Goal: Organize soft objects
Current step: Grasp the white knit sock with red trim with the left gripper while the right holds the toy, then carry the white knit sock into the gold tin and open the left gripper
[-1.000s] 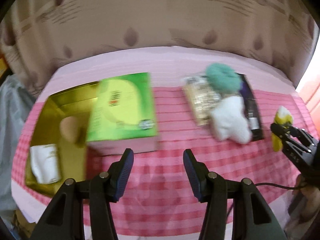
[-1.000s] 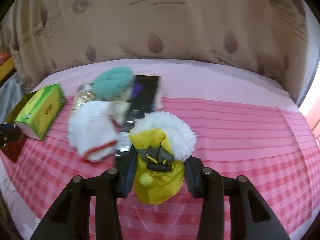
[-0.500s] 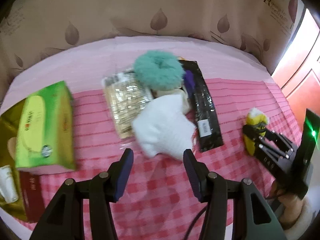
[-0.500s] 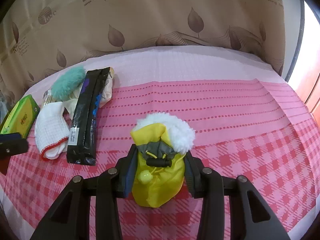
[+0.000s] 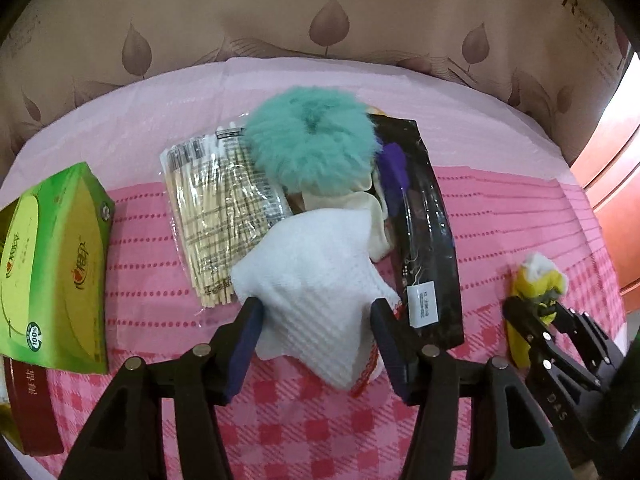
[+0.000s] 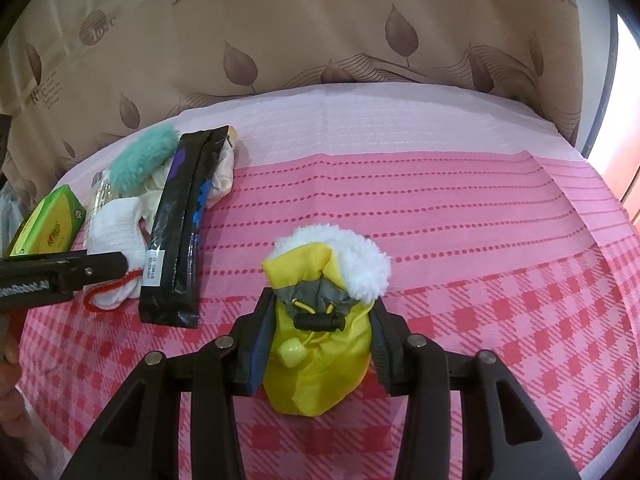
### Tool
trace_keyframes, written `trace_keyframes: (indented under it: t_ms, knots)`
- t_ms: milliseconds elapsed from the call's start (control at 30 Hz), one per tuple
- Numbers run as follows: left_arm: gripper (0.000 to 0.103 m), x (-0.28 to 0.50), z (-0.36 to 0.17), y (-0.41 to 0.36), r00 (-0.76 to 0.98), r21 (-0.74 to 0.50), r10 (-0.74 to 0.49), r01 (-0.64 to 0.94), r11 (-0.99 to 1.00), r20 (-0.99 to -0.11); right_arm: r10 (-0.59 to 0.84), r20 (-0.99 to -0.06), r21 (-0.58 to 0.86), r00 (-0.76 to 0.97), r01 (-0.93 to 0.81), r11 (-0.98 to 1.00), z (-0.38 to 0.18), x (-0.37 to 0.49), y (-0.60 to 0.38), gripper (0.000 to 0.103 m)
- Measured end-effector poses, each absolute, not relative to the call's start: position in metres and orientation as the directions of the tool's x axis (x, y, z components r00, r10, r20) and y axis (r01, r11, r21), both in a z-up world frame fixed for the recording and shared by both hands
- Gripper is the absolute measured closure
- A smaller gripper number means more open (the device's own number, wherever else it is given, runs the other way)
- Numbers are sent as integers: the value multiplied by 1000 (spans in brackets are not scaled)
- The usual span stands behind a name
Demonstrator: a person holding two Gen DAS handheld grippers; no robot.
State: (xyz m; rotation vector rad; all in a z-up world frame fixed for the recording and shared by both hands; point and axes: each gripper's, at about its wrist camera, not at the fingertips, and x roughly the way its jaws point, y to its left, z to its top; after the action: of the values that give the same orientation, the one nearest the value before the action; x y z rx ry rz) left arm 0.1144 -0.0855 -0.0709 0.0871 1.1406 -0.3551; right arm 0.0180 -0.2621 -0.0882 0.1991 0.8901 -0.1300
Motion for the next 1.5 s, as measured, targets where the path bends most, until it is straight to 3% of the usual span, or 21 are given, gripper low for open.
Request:
trace_keyframes:
  t_ms: [33,67,167,233,1100,1500]
  knots:
    - [50,114,-72,-87,375,-102,-225,320,942,-899,-29,-781,120,624,195,973,-88,18,-262,62]
    - [63,114,-72,-89,385,-98,-225,321,942,-895,-27,-781,121,624,194,973,-88,18,-262,62]
    - [75,111,-73,-88,396,-108,-237,321,941,-887,-25,-782,122,623,192,974,-88,18,-262,61]
    - [77,108,-71,-87,399,-107,-245,338,935,-884,-26,-782,119,623,190,974,-88,18,-262,60]
    - [78,68,-27,-75,473,-47,-251,402,915,-845,-32,-783,112,621,192,975,-89,18,-261,60]
    - [78,70,-9,-43,509,-41,-221,340,939,-832,-33,-784,110,620,192,975,-90,19,-261,60]
